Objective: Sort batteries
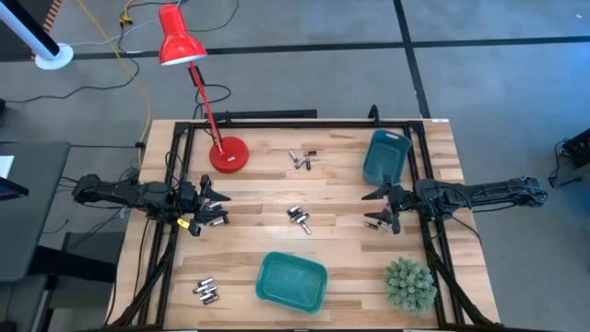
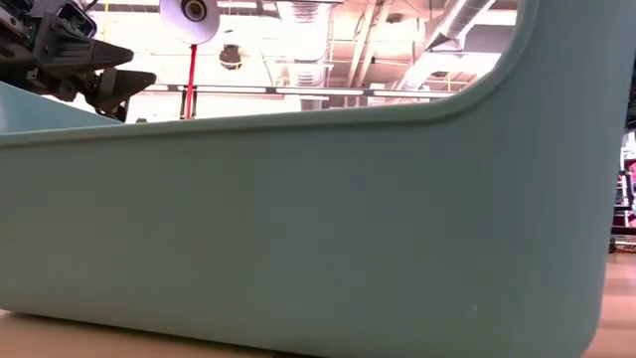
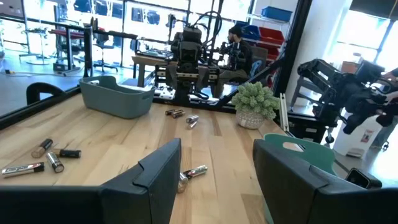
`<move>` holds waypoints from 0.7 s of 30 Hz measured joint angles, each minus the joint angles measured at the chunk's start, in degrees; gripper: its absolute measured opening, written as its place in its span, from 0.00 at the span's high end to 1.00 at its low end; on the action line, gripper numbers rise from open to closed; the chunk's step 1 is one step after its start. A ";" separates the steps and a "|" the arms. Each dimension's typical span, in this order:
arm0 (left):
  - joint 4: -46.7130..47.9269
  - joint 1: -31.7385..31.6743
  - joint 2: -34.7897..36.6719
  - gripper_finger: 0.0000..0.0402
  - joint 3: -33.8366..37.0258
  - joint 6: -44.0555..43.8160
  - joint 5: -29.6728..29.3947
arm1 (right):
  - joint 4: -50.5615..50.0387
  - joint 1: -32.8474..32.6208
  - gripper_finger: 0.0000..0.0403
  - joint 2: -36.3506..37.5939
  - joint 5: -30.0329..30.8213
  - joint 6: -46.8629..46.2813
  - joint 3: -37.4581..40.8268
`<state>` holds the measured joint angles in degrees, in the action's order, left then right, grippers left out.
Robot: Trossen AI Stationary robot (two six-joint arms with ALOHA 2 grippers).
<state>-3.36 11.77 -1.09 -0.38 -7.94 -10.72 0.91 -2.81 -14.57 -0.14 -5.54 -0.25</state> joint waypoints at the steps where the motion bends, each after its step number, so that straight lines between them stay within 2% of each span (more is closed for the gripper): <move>1: 0.00 -0.02 -0.01 0.52 0.00 0.00 0.00 | 0.00 0.00 0.31 0.00 0.00 0.00 0.00; 7: 0.00 0.00 -0.01 0.52 0.00 0.00 0.00 | 1.00 0.00 0.31 0.00 -0.02 -0.02 0.00; 16: -0.01 -0.01 -0.01 0.52 0.00 0.00 0.01 | 8.76 0.06 0.31 0.00 0.00 -0.13 -0.04; 21: 0.00 0.00 -0.01 0.52 0.00 0.00 0.02 | 10.36 0.95 0.31 -0.06 0.04 -4.34 -1.32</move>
<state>-3.36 11.77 -1.10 -0.38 -7.94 -10.70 11.27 -1.86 -14.63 -0.10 -9.88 -1.57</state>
